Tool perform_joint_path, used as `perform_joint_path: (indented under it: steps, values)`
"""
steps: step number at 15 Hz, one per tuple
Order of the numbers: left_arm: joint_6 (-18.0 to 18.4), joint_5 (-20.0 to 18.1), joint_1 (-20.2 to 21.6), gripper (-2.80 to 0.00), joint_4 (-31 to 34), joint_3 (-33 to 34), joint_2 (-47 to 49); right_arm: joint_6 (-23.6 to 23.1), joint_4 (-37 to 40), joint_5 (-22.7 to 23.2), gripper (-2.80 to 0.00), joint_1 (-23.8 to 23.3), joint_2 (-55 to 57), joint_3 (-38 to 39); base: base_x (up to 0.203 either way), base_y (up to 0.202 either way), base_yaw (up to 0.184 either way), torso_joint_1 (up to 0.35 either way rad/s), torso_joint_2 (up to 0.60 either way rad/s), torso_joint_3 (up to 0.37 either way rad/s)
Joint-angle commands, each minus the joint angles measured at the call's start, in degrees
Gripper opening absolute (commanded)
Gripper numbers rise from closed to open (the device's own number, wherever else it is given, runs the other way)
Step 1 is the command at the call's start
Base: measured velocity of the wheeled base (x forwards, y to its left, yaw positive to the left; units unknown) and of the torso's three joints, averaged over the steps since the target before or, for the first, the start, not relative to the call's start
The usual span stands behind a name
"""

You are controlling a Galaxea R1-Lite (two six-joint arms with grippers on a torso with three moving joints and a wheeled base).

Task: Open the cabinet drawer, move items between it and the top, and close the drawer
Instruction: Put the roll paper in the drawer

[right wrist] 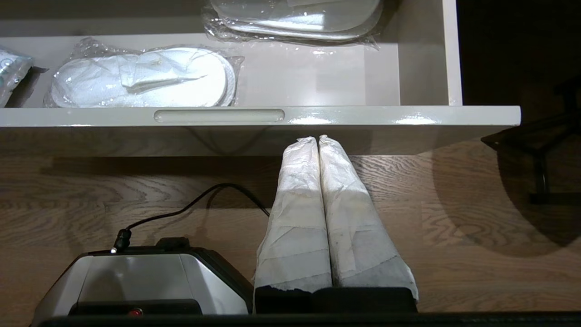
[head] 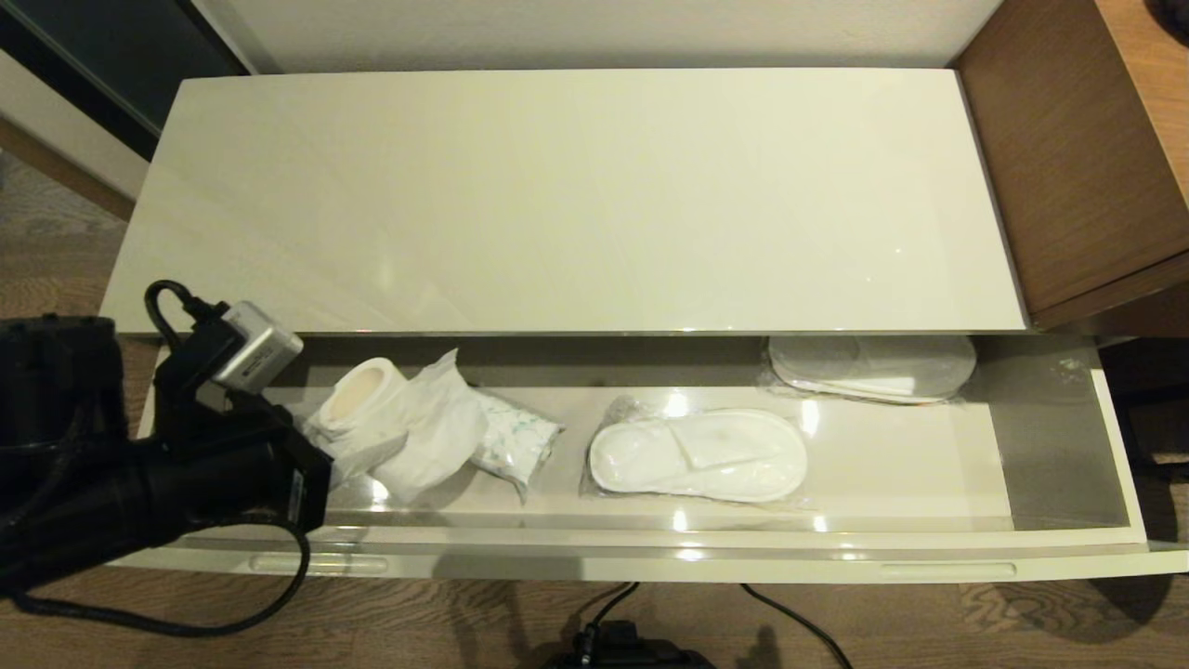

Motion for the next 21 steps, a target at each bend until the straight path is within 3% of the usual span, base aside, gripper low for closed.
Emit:
perform_joint_path:
  steps: [1,7,12,19,21]
  values:
    - [0.7,0.7,-3.2,-2.8,-7.8,-1.0,6.1,0.0,0.0,0.0,-2.8,0.0,0.1,0.1,0.0,0.0,0.0,0.0,0.0,0.0]
    - [7.5,1.1,-14.3,-2.8,-9.8,-7.8,16.4,0.0,0.0,0.0,-2.8,0.0,0.1,0.1,0.0,0.0,0.0,0.0,0.0,0.0]
    - [8.8,1.8,-20.4,-2.8,-10.4,-9.2,19.0,0.0,0.0,0.0,-2.8,0.0,0.1,0.1,0.0,0.0,0.0,0.0,0.0,0.0]
    - [11.6,1.5,-20.6,-2.8,-9.7,-11.0,23.0,0.0,0.0,0.0,-2.8,0.0,0.1,0.1,0.0,0.0,0.0,0.0,0.0,0.0]
    - [10.0,2.0,-16.8,-2.8,-10.3,-10.7,25.8,0.0,0.0,0.0,-2.8,0.0,0.1,0.1,0.0,0.0,0.0,0.0,0.0,0.0]
